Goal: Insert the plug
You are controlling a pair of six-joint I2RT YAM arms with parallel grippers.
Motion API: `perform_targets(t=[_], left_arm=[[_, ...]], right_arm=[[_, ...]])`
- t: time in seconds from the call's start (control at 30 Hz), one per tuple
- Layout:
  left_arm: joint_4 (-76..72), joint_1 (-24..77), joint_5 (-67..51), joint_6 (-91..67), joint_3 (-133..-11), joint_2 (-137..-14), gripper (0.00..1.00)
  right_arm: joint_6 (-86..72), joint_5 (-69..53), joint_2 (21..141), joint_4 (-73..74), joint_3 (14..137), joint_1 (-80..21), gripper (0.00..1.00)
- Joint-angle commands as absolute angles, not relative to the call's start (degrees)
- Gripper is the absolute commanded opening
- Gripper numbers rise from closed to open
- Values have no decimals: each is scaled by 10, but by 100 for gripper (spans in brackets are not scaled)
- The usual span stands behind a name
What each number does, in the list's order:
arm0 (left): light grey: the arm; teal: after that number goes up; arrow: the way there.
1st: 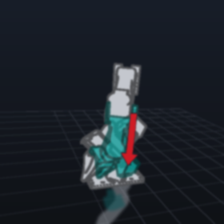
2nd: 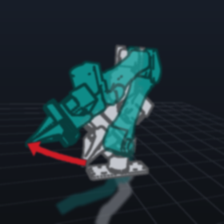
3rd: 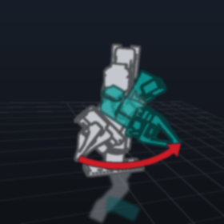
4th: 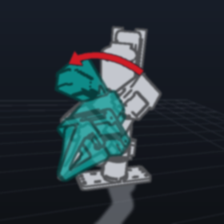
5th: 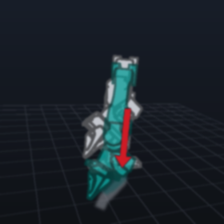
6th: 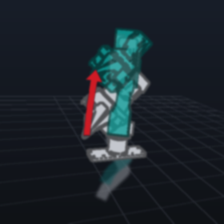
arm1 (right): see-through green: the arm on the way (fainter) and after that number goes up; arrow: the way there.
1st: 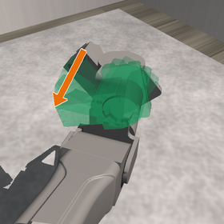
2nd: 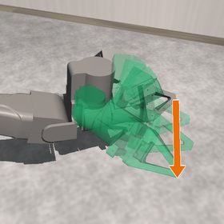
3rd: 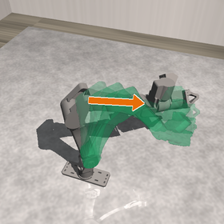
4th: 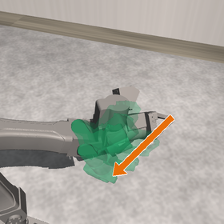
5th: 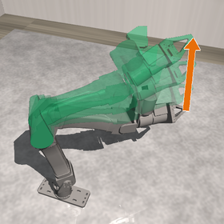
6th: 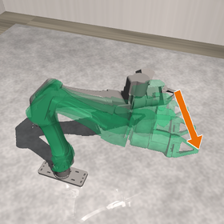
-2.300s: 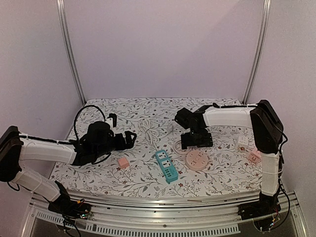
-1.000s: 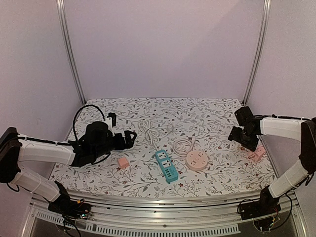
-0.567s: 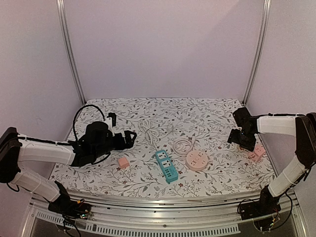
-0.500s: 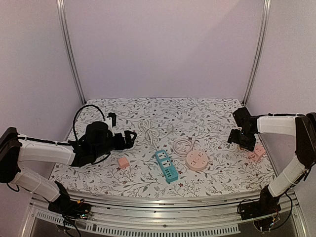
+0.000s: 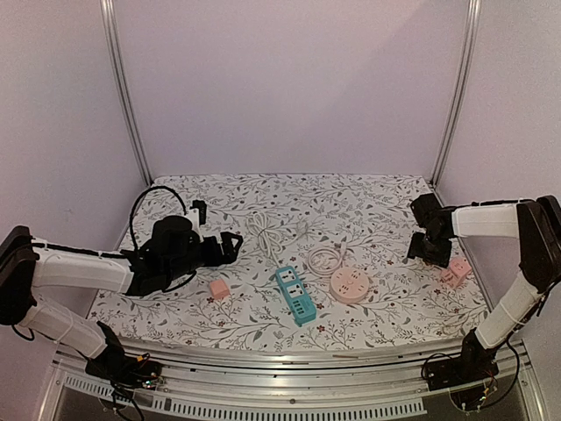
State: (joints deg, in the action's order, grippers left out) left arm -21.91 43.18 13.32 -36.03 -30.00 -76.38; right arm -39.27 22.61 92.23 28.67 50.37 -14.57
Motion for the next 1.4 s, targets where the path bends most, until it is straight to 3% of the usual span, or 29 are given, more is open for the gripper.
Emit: perform_targets(t=[0.0,0.3,0.6,0.73,0.93,1.37], left_arm=[[-226,439,130,-356,-290,-757,99],[-226,439,129,-357,-289,-753,99],[-226,439,132,-354,-289,-754,99],[-225,439,137,-350,-289,-754,99],[-239,439,119,-337,-283,-747,99],[-409,439,-32,-294,-218,-725,99]], right_arm=[[-393,249,927,286,509,-144,72],[-390,246,950,294,533,-131,67],[-389,235,947,292,526,-132,38],[-362,233,928,309,538,-169,30],[-282,174,856,332,593,-264,26],[-82,-105,781,290,622,-386,25]])
